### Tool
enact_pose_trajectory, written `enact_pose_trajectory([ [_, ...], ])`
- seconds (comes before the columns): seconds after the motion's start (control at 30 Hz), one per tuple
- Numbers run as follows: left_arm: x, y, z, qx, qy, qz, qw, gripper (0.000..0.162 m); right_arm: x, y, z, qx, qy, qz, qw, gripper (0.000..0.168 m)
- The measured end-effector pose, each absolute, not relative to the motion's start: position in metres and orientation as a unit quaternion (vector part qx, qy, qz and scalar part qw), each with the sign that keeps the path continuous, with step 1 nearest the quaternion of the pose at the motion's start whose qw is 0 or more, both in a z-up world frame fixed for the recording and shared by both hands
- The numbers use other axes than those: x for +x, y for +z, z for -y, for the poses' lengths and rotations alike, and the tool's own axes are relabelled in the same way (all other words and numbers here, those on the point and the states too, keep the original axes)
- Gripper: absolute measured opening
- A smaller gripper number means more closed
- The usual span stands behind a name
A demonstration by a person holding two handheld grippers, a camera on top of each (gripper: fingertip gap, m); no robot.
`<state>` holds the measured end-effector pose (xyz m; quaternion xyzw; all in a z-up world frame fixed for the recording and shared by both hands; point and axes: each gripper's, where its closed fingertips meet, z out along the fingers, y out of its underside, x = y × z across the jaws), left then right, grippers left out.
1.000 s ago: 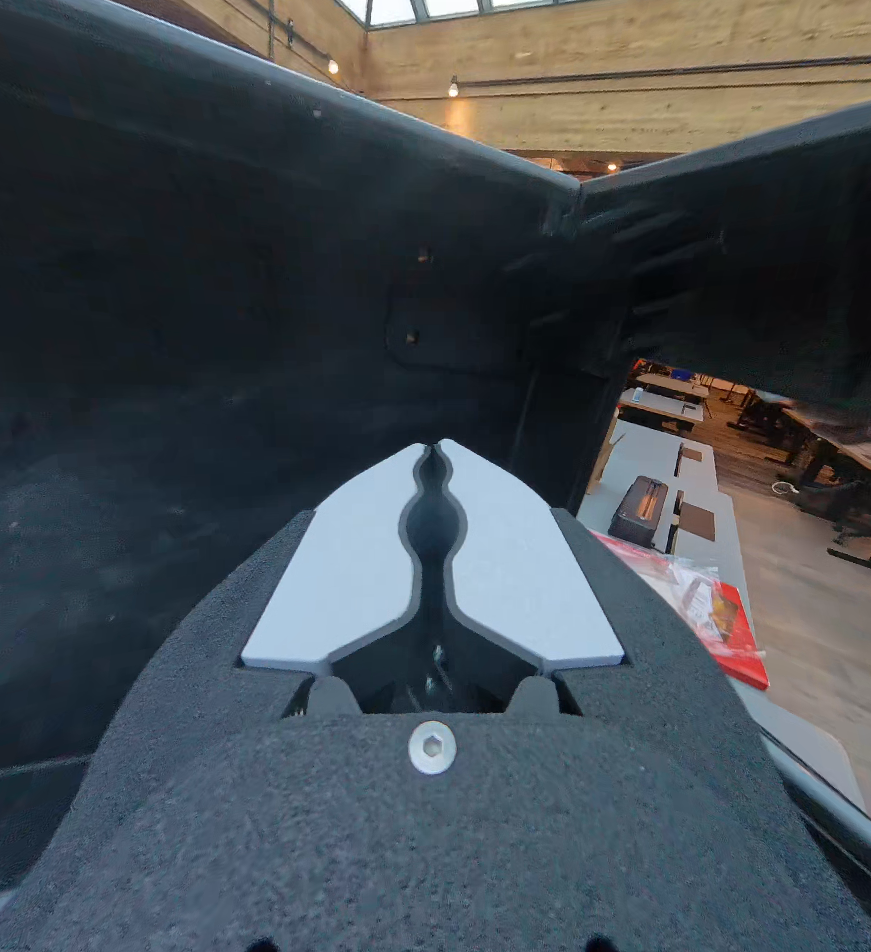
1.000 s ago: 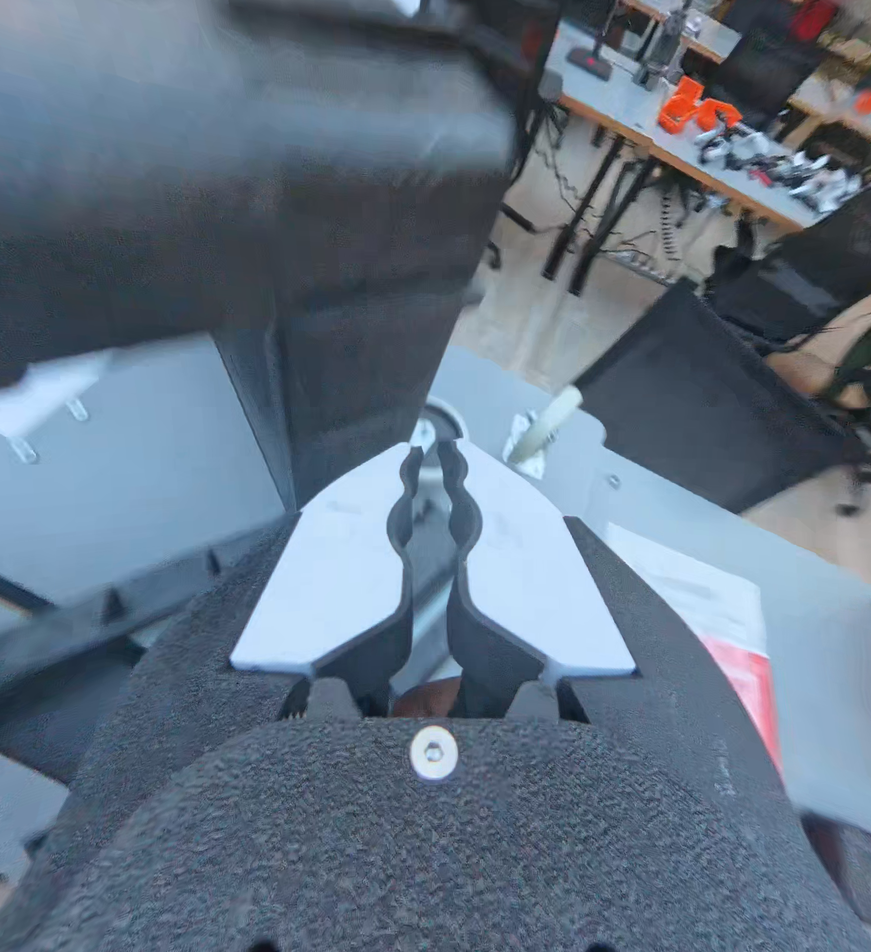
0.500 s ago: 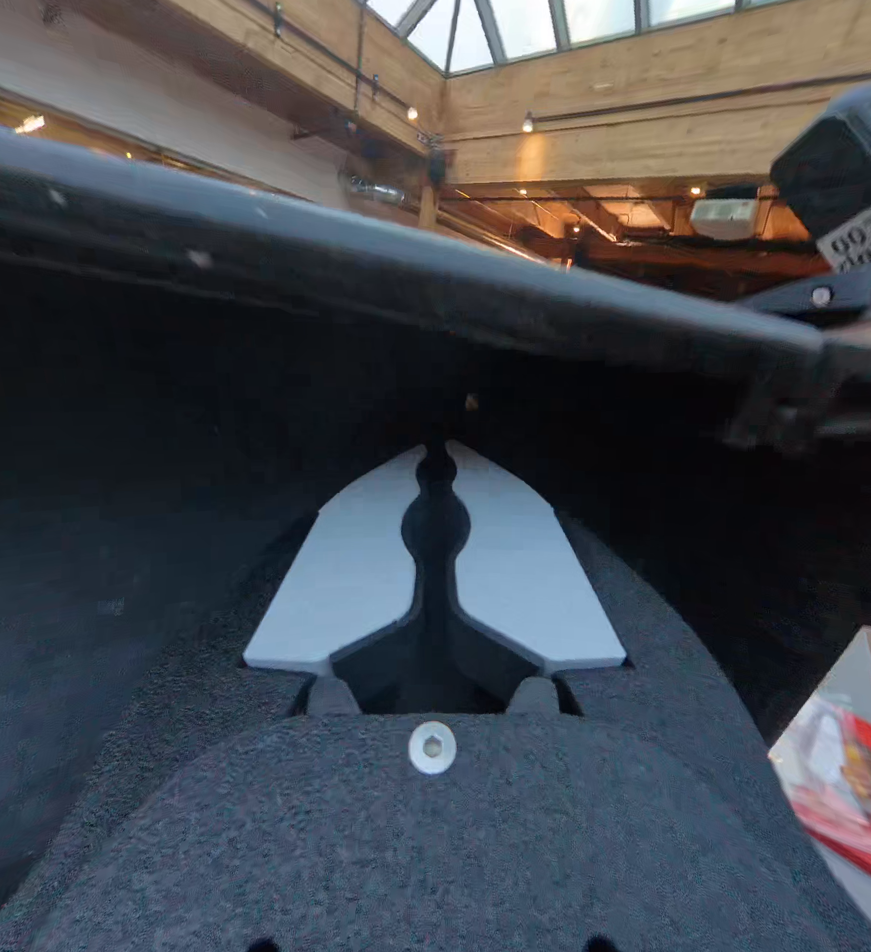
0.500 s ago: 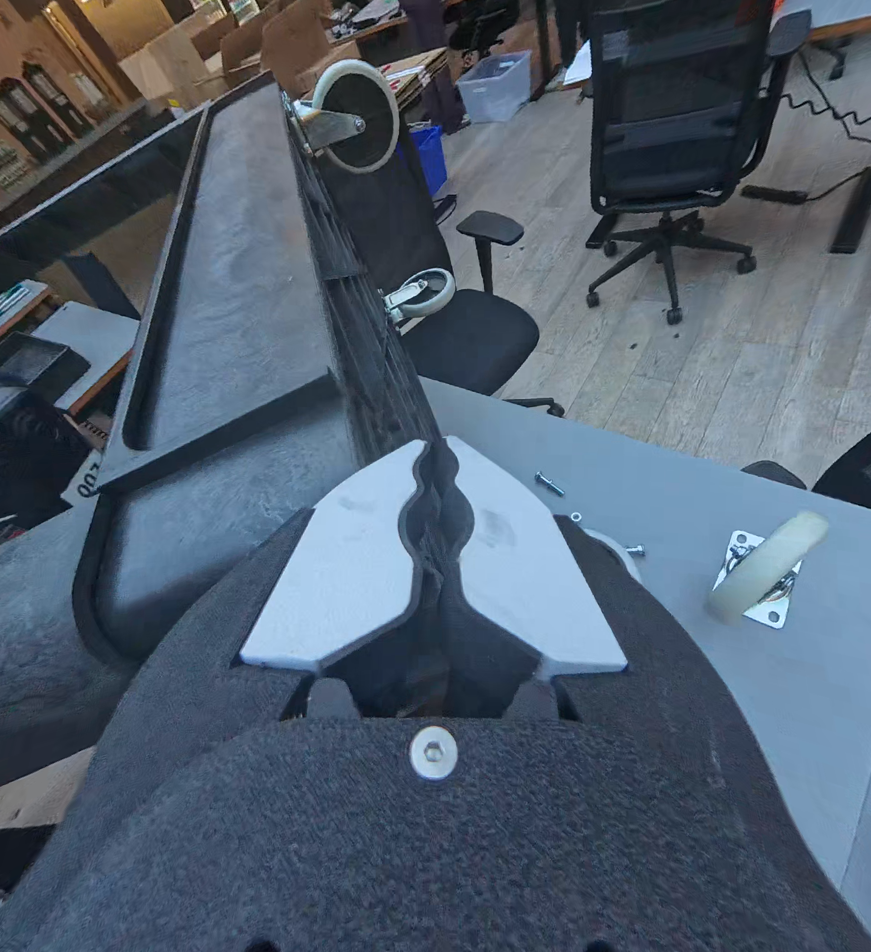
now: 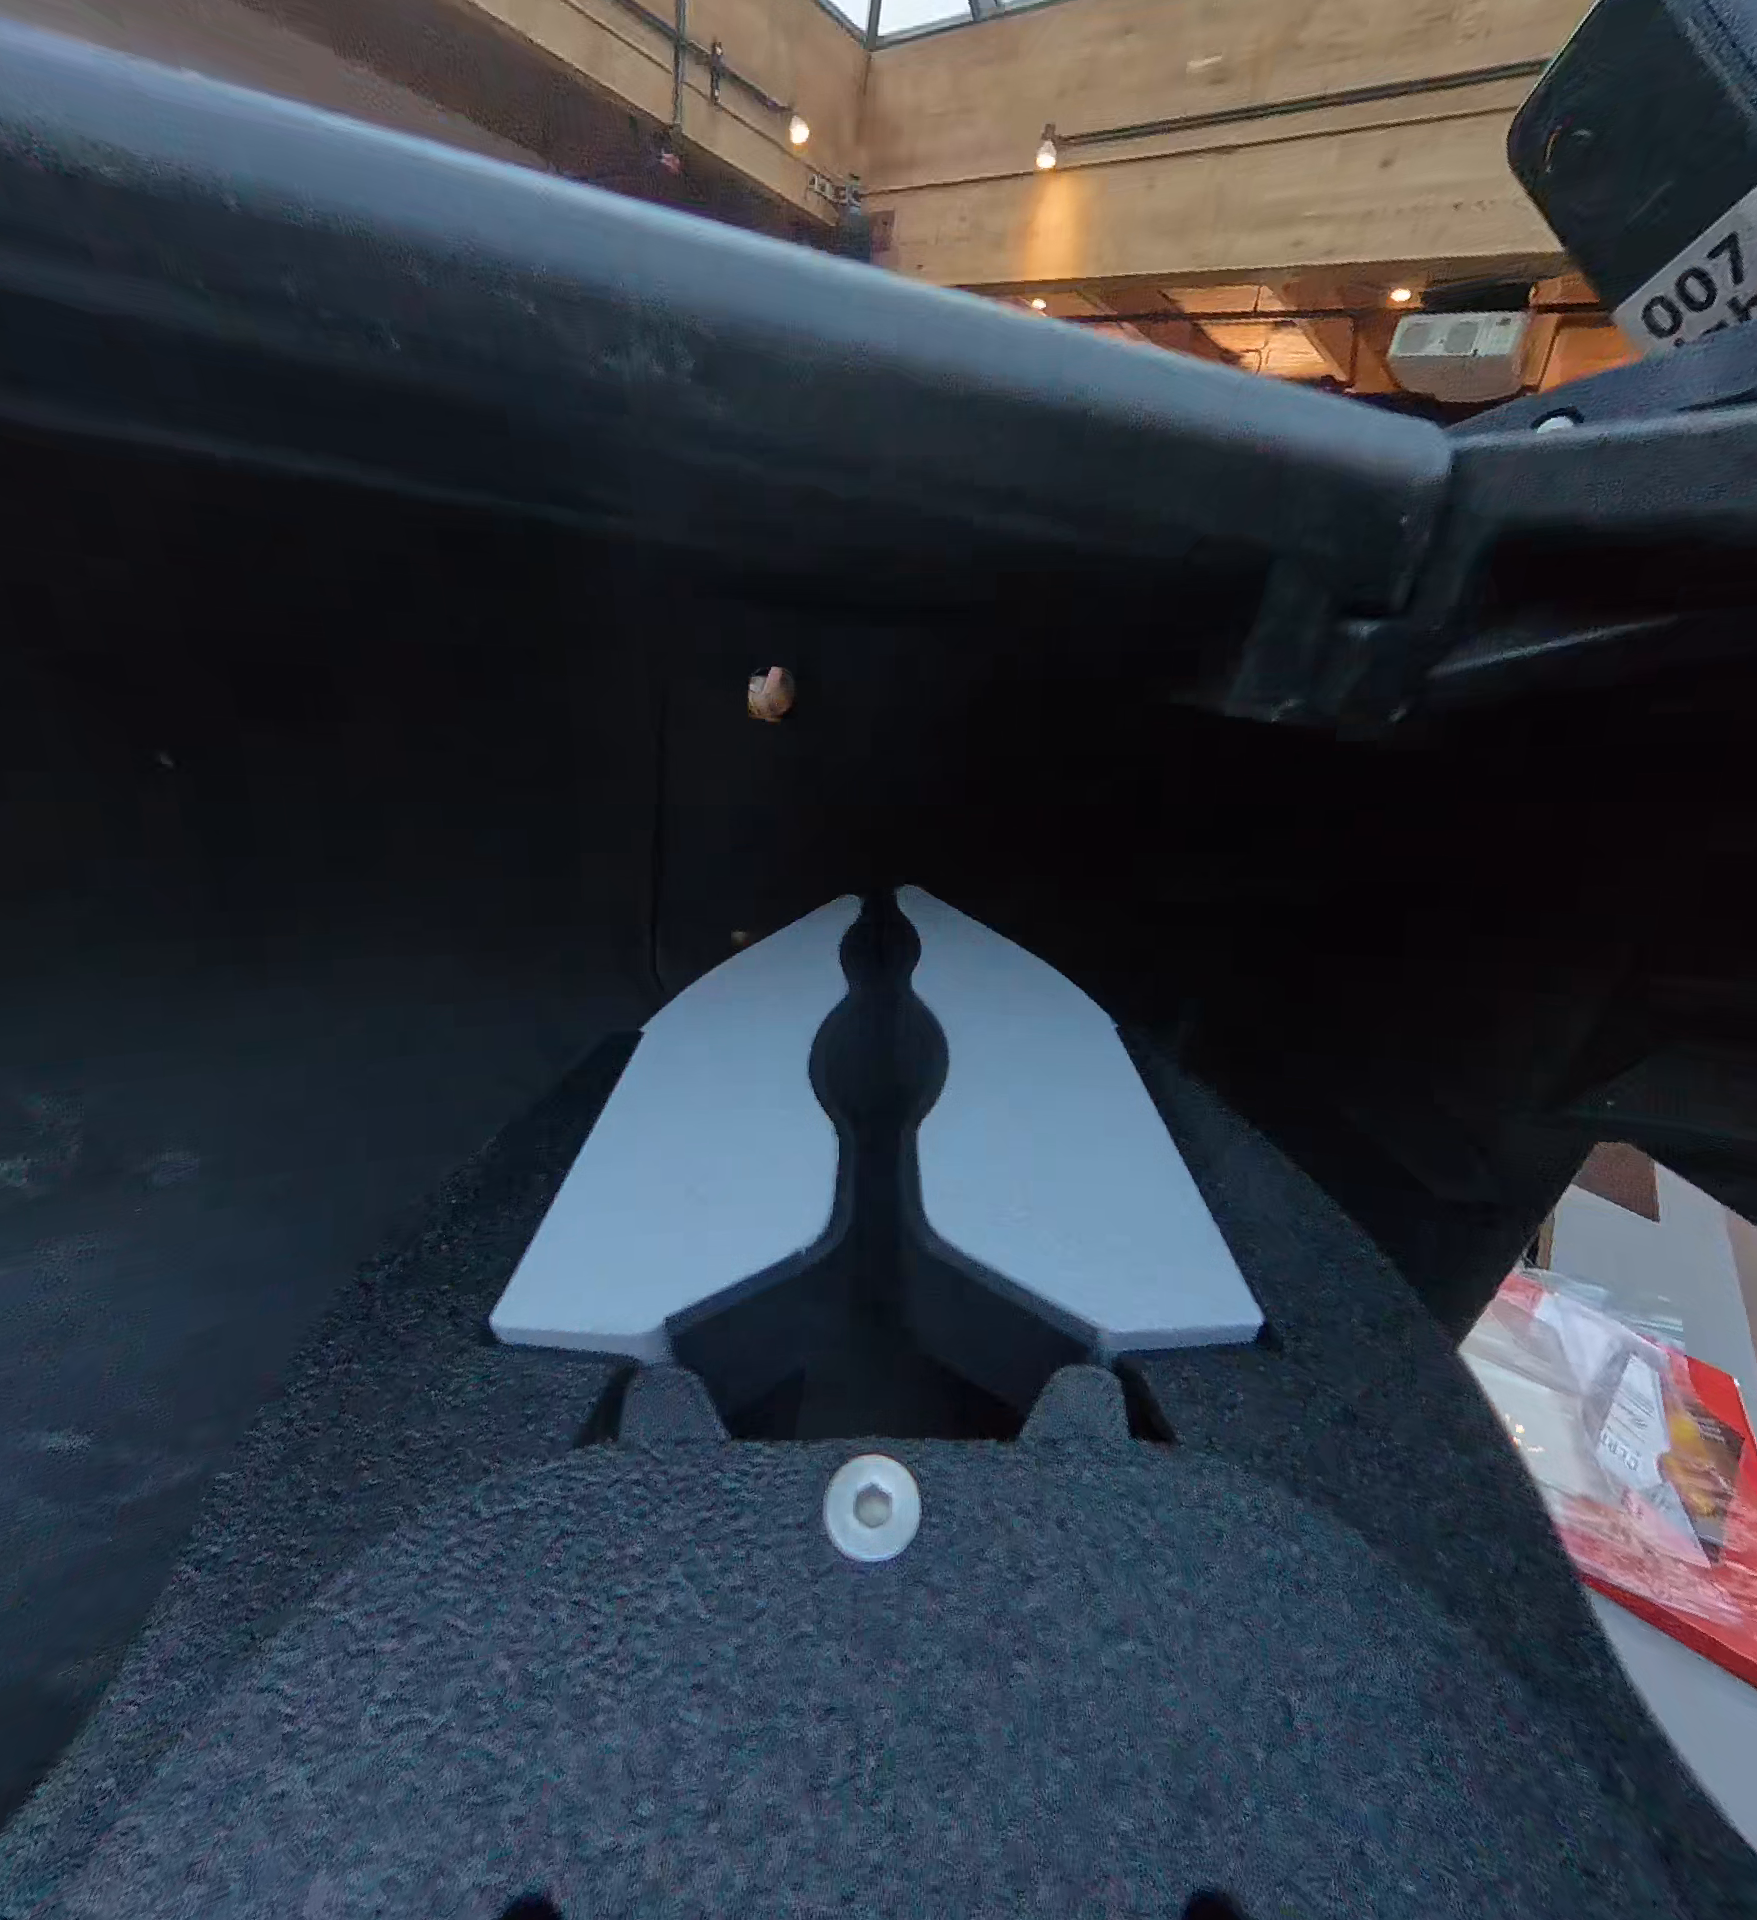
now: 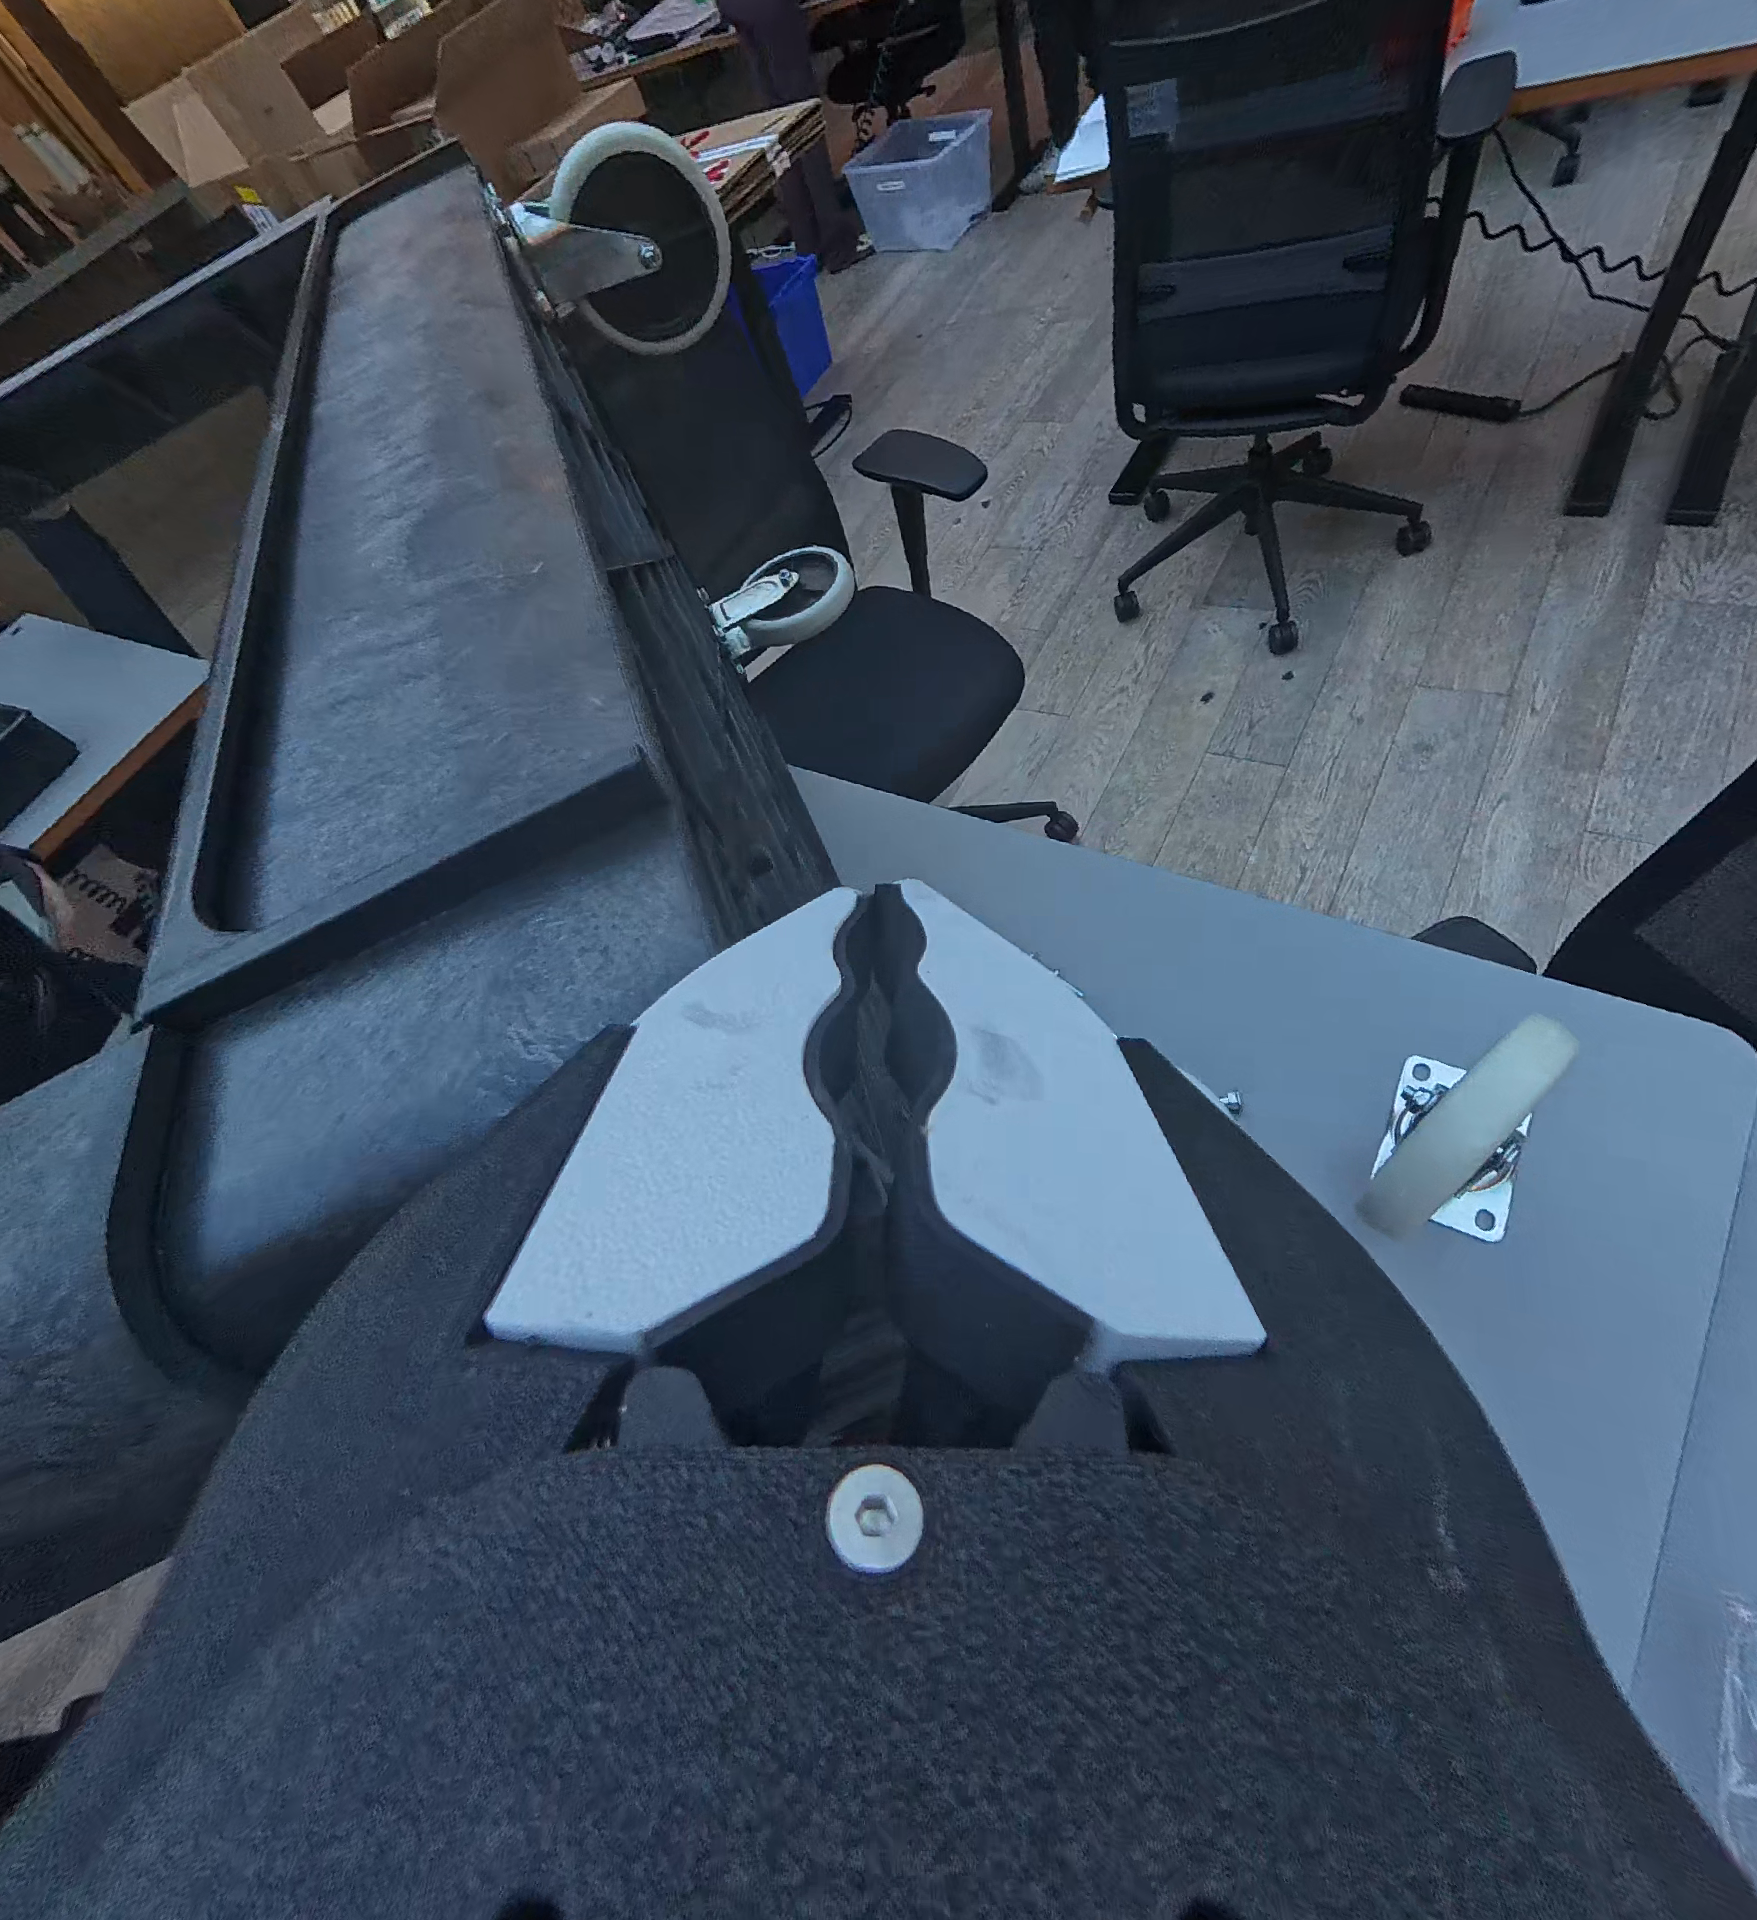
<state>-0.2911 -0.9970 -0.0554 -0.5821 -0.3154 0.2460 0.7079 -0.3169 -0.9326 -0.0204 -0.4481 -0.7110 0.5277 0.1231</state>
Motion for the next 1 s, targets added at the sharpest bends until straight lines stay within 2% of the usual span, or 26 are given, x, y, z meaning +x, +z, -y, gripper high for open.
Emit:
enact_pose_trajectory([
  [0.07, -0.291, -0.063, 0.998, -0.596, 0.249, 0.312, 0.697, 0.001, -0.317, -0.020, 0.934, -0.444, 0.528, 0.714, 0.117, 0.007],
  [0.13, -0.290, -0.073, 1.007, -0.594, 0.236, 0.336, 0.692, 0.001, -0.314, -0.020, 0.936, -0.433, 0.529, 0.722, 0.109, 0.004],
  [0.43, -0.301, -0.067, 1.012, -0.573, 0.240, 0.349, 0.701, 0.001, -0.318, -0.022, 0.934, -0.438, 0.511, 0.731, 0.112, 0.006],
  [0.73, -0.295, -0.073, 1.015, -0.591, 0.184, 0.353, 0.702, 0.001, -0.317, -0.021, 0.935, -0.434, 0.512, 0.732, 0.118, 0.004],
  [1.0, -0.163, -0.100, 1.133, -0.542, 0.116, 0.393, 0.734, 0.000, -0.318, -0.020, 0.936, -0.423, 0.527, 0.727, 0.125, 0.004],
])
